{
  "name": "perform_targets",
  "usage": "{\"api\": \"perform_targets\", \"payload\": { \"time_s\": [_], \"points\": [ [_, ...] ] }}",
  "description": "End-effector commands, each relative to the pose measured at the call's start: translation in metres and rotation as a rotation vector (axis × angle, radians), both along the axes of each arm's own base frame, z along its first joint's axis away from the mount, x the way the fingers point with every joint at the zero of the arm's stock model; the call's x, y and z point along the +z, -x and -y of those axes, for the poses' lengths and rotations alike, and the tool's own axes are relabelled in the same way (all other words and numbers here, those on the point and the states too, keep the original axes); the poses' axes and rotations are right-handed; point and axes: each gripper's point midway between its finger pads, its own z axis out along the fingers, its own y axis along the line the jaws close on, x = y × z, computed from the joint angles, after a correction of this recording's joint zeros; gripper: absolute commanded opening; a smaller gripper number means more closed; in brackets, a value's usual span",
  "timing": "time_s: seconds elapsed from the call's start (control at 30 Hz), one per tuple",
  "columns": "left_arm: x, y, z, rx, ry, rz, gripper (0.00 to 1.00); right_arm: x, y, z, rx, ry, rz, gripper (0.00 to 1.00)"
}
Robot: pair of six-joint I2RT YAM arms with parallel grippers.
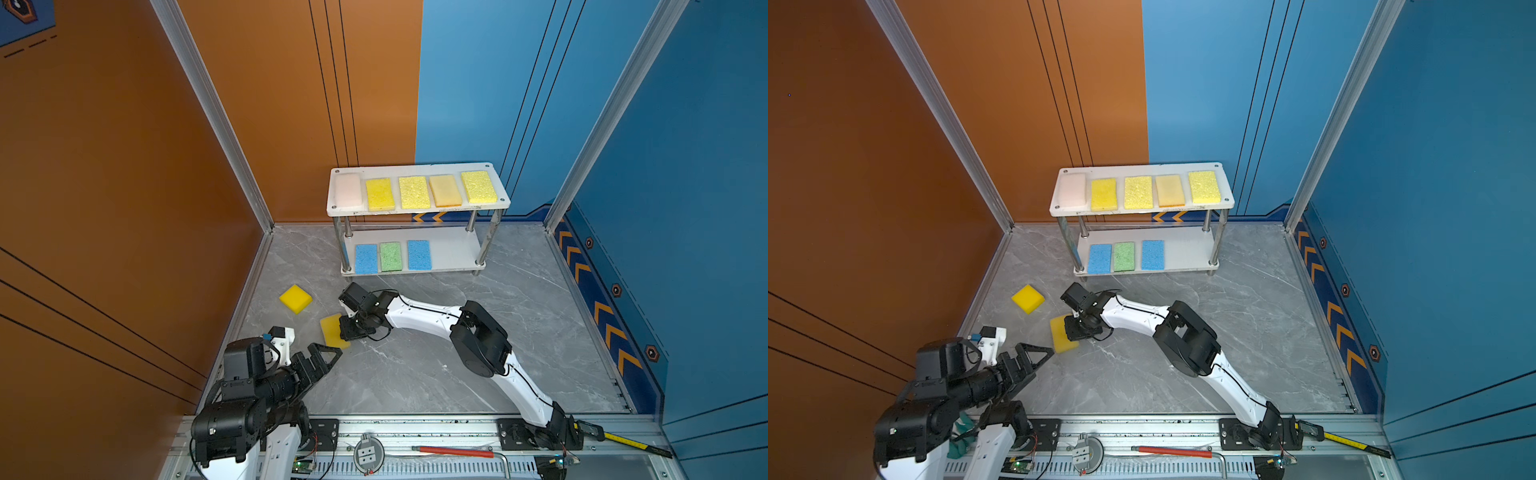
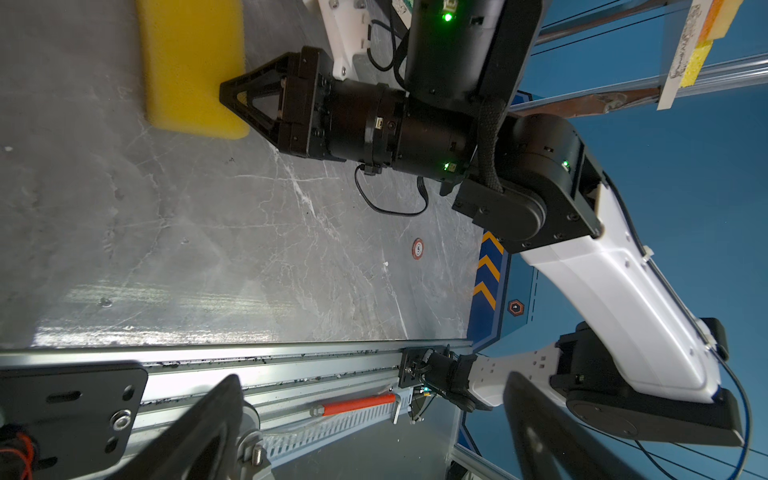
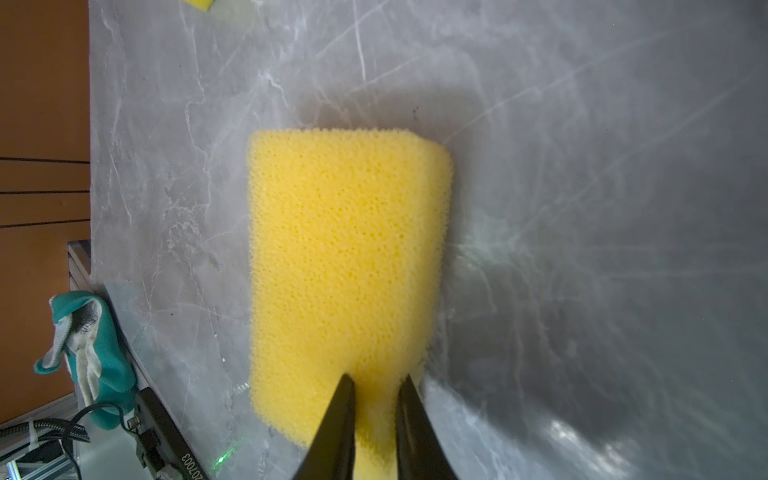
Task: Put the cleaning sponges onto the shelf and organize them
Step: 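Lower the right gripper and close it on the yellow sponge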
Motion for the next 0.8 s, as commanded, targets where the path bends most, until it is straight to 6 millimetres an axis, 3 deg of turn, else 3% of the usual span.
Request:
{"api": "perform_targets", "payload": {
  "time_s": [0.0,0.2,0.5,0.6,0.7,0.77],
  "points": [
    [-0.005,0.005,-0.001,-0.002,-0.015,-0.012,0.98,0.002,-0.001,0.004,0.001,0.032,0.020,0.14],
    [-0.006,0.006,-0.001,0.001,-0.014,-0.015,0.98,0.017,-0.003,0.006,-0.006,0.013,0.032,0.12],
    [-0.014,0.006,-0.001,0.010,-0.001,-0.046,0.98,0.059,-0.008,0.010,-0.029,-0.054,0.048,0.09],
    [-0.017,0.005,0.000,0.009,0.004,-0.059,0.98,0.071,-0.008,0.024,-0.045,-0.063,0.051,0.09],
    [-0.020,0.004,0.000,0.005,0.010,-0.072,0.98,0.071,-0.009,0.050,-0.079,-0.053,0.040,0.09],
    [-0.022,0.001,0.001,0.005,0.025,-0.078,0.98,0.082,-0.010,0.072,-0.107,-0.063,0.046,0.08]
  ]
}}
